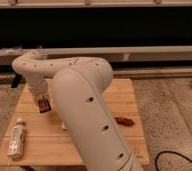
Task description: Place the eraser on the white sponge
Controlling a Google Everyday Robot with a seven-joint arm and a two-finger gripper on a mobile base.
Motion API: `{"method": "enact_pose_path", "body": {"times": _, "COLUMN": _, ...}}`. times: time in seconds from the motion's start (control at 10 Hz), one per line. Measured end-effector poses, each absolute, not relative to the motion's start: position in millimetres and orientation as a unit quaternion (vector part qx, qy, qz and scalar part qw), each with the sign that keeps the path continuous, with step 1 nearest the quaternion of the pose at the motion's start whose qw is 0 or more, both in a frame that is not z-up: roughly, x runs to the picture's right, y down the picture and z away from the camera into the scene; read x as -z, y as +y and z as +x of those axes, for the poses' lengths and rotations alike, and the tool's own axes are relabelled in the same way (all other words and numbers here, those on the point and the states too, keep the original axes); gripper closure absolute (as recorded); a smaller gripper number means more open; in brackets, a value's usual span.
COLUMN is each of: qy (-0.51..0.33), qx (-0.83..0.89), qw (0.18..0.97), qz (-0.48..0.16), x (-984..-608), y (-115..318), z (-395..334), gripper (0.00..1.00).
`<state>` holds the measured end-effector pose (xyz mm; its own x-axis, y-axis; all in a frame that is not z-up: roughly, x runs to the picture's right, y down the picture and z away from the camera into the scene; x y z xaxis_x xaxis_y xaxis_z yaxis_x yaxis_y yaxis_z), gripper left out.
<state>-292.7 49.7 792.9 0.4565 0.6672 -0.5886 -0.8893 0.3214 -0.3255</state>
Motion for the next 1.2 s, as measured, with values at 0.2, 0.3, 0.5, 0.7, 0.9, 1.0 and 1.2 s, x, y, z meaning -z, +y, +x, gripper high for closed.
{"method": "enact_pose_path", "body": {"times": 0.2, "qy": 0.148, "qx": -0.478, "qw": 0.811, "qz": -0.303, "x": -773.5, "y": 37.5, "z": -287.7, "gripper": 1.00}}
{"method": "enact_pose_path", "body": {"times": 0.3, "qy": 0.138, "qx": -0.473, "qw": 0.817, "qz": -0.298, "x": -767.8, "y": 34.1, "z": -286.3, "gripper": 1.00}}
{"method": "enact_pose_path", "body": {"times": 0.5, "qy": 0.114, "qx": -0.462, "qw": 0.829, "qz": -0.294, "x": -754.3, "y": 29.0, "z": -286.8, "gripper": 1.00}}
{"method": "enact_pose_path", "body": {"times": 0.7, "qy": 0.089, "qx": -0.462, "qw": 0.827, "qz": -0.308, "x": -747.9, "y": 21.5, "z": -277.5, "gripper": 1.00}}
{"method": "enact_pose_path", "body": {"times": 0.9, "qy": 0.076, "qx": -0.469, "qw": 0.816, "qz": -0.330, "x": -746.2, "y": 20.7, "z": -274.2, "gripper": 1.00}}
{"method": "enact_pose_path", "body": {"times": 1.0, "qy": 0.079, "qx": -0.474, "qw": 0.815, "qz": -0.325, "x": -749.9, "y": 24.1, "z": -269.3, "gripper": 1.00}}
{"method": "enact_pose_path", "body": {"times": 1.2, "qy": 0.076, "qx": -0.483, "qw": 0.812, "qz": -0.318, "x": -757.8, "y": 21.0, "z": -251.5, "gripper": 1.00}}
